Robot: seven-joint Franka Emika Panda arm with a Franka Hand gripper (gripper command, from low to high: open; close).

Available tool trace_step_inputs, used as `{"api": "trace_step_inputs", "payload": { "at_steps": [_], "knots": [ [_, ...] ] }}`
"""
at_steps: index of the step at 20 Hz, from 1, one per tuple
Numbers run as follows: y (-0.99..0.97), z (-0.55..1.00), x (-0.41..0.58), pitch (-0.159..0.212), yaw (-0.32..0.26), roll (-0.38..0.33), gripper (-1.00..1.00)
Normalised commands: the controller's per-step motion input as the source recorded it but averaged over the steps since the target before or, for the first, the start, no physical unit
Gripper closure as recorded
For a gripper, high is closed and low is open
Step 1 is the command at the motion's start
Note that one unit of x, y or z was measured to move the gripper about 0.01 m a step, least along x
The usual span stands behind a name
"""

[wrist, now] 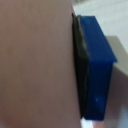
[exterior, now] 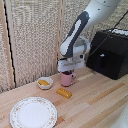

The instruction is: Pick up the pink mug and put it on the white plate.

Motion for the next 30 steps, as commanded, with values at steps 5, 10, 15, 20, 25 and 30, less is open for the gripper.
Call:
{"api": "trace_step_inputs", "payload": {
  "at_steps": [5, 10, 15, 20, 25, 30],
  "knots": [
    [-0.09, 0.96, 0.022, 0.024, 0.017, 0.078, 1.00],
    [0.37, 0.85, 0.010, 0.058, 0.000, 0.090, 1.00],
    [0.80, 0.58, 0.000, 0.056, 0.000, 0.074, 1.00],
    [0.93, 0.28, 0.000, 0.080, 0.000, 0.004, 1.00],
    [0.98, 0.13, 0.000, 0.109, 0.000, 0.000, 1.00],
    [0.99, 0.04, 0.000, 0.126, 0.000, -0.002, 1.00]
  ]
}}
